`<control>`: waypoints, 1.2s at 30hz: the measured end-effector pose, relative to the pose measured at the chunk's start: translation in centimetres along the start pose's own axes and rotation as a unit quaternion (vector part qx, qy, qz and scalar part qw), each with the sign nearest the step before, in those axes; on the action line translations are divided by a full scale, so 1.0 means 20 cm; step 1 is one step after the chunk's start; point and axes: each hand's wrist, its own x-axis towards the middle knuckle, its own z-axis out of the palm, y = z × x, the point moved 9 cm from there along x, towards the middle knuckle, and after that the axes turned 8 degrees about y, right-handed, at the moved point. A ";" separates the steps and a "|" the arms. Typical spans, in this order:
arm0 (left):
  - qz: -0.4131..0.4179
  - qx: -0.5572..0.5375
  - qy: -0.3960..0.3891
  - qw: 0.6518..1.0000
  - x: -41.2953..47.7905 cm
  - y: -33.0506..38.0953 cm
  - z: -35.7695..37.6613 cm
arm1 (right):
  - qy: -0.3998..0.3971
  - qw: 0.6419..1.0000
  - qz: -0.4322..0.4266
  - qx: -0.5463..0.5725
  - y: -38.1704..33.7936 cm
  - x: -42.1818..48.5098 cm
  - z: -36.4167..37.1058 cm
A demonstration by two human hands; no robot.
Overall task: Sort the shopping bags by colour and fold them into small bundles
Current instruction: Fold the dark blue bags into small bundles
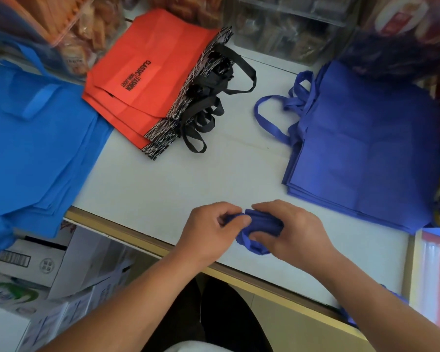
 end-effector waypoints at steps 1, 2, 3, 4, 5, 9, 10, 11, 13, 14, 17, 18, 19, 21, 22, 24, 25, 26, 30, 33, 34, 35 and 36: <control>-0.011 -0.021 -0.013 1.000 0.00 -0.02 0.01 | -0.008 0.997 0.058 0.051 0.04 -0.01 -0.01; -0.012 -0.026 -0.027 0.999 0.00 -0.02 0.02 | -0.017 0.988 0.112 0.105 0.07 -0.03 -0.01; -0.008 -0.018 -0.037 0.999 -0.01 -0.02 0.04 | -0.024 0.975 0.154 0.157 0.10 -0.05 -0.01; -0.005 -0.006 -0.045 0.999 -0.01 -0.02 0.05 | -0.025 0.963 0.180 0.199 0.11 -0.07 0.00; -0.006 0.002 -0.050 0.999 -0.01 -0.02 0.07 | -0.024 0.953 0.196 0.230 0.12 -0.08 0.00; -0.074 -0.024 -0.074 0.994 0.01 -0.06 0.08 | -0.027 0.923 0.240 0.301 0.14 -0.12 0.03; -0.093 -0.021 -0.078 0.992 0.02 -0.08 0.08 | -0.025 0.919 0.250 0.305 0.14 -0.13 0.05; -0.108 -0.005 -0.075 0.991 0.03 -0.10 0.08 | -0.011 0.918 0.258 0.300 0.14 -0.14 0.05; -0.136 0.049 -0.047 0.988 0.06 -0.19 0.03 | 0.075 0.916 0.285 0.273 0.21 -0.16 0.00; -0.150 0.072 -0.029 0.986 0.07 -0.24 -0.01 | 0.128 0.902 0.309 0.274 0.27 -0.17 -0.05; -0.121 0.144 -0.017 0.982 0.11 -0.29 -0.07 | 0.160 0.852 0.359 0.347 0.36 -0.17 -0.08; -0.072 0.183 -0.007 0.980 0.12 -0.23 -0.07 | 0.151 0.843 0.366 0.363 0.36 -0.16 -0.06; -0.019 0.198 0.015 0.980 0.12 -0.15 -0.07 | 0.144 0.841 0.369 0.369 0.35 -0.16 -0.04; 0.039 0.125 0.030 0.991 0.10 0.00 -0.03 | 0.131 0.850 0.356 0.366 0.30 -0.15 -0.01; 0.035 0.066 -0.002 0.997 0.09 0.04 0.02 | 0.126 0.857 0.344 0.363 0.27 -0.14 -0.01; 0.017 0.014 -0.078 0.997 0.07 0.07 0.12 | 0.113 0.865 0.326 0.364 0.24 -0.13 0.00; 0.028 0.021 -0.094 0.995 0.07 0.08 0.15 | 0.113 0.861 0.323 0.376 0.22 -0.13 0.00; 0.042 0.029 -0.095 0.994 0.06 0.08 0.16 | 0.119 0.851 0.324 0.397 0.21 -0.13 0.00; 0.058 0.004 -0.091 0.994 0.02 0.08 0.18 | 0.117 0.817 0.332 0.457 0.17 -0.13 0.04; 0.047 0.032 -0.101 0.993 0.01 0.07 0.20 | 0.077 0.802 0.326 0.495 0.15 -0.14 0.08; 0.044 0.043 -0.121 0.991 0.01 0.06 0.21 | 0.063 0.793 0.324 0.512 0.16 -0.14 0.09; 0.036 0.050 -0.146 0.987 0.01 0.04 0.23 | 0.047 0.787 0.321 0.525 0.16 -0.15 0.10; 0.027 0.051 -0.168 0.984 0.00 0.03 0.24 | 0.031 0.782 0.318 0.535 0.16 -0.15 0.10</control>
